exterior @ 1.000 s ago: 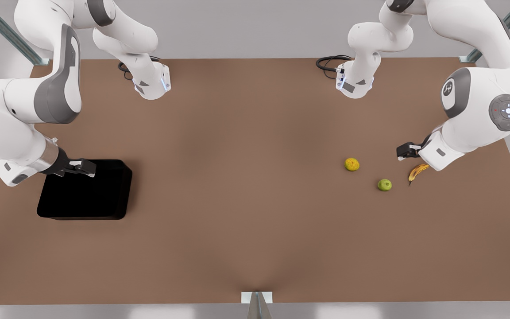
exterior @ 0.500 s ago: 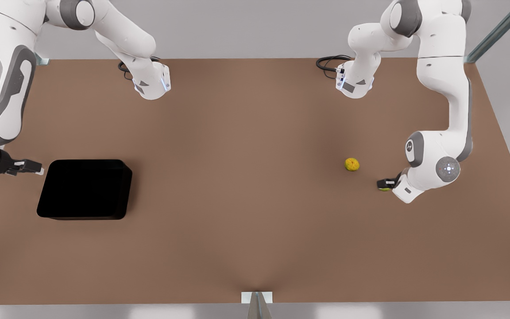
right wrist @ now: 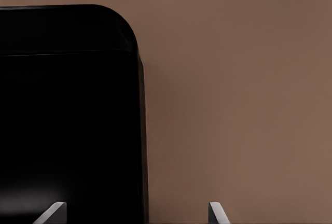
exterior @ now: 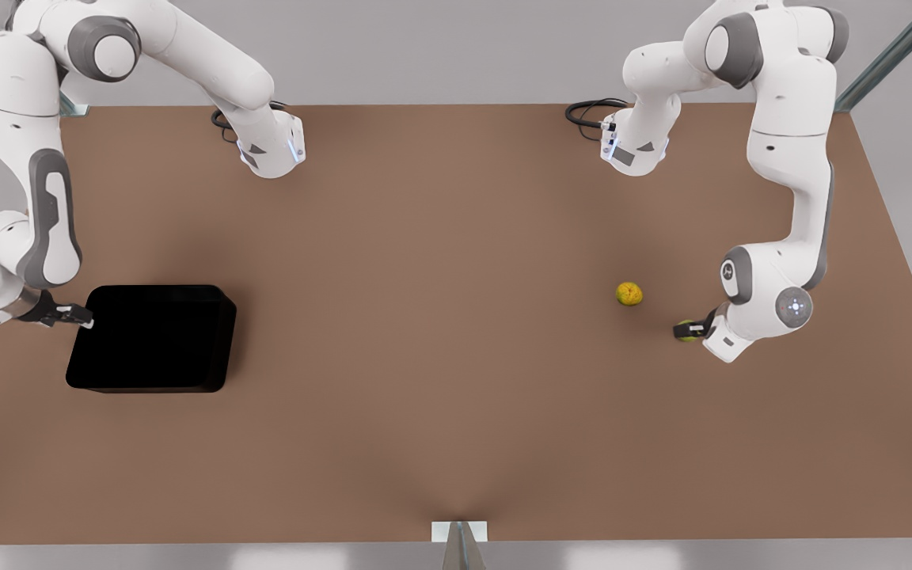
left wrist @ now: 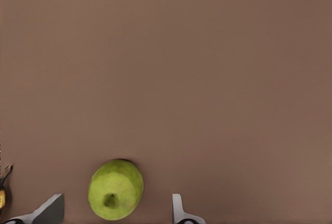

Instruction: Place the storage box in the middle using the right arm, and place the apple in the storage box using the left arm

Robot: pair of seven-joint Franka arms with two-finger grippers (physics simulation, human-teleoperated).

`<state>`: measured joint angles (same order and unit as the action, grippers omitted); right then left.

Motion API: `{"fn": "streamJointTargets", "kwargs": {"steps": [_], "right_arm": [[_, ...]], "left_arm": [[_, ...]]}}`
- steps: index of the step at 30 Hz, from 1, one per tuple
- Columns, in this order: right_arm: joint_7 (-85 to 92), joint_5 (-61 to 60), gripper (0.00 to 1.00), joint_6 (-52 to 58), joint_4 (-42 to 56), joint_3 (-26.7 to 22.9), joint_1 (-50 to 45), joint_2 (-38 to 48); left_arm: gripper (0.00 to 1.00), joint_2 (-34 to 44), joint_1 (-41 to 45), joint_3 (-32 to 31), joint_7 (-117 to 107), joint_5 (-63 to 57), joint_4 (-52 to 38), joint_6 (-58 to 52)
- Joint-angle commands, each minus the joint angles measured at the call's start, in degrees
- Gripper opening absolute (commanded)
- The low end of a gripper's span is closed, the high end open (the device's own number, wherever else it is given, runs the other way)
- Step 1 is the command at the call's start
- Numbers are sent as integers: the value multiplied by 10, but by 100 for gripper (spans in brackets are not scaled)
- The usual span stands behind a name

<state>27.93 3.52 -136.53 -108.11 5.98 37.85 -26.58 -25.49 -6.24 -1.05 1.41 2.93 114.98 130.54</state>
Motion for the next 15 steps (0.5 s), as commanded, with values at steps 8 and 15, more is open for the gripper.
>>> {"fn": "streamJointTargets", "kwargs": {"steps": [8,15], "right_arm": [[32,33,100,-49,-3,-1,20,-50],[30,38,21,-68,-21,0,21,-52]], "left_arm": [[100,-38,-4,1,0,-7,-7,23],[100,-44,-7,1,4,-11,2,35]]}}
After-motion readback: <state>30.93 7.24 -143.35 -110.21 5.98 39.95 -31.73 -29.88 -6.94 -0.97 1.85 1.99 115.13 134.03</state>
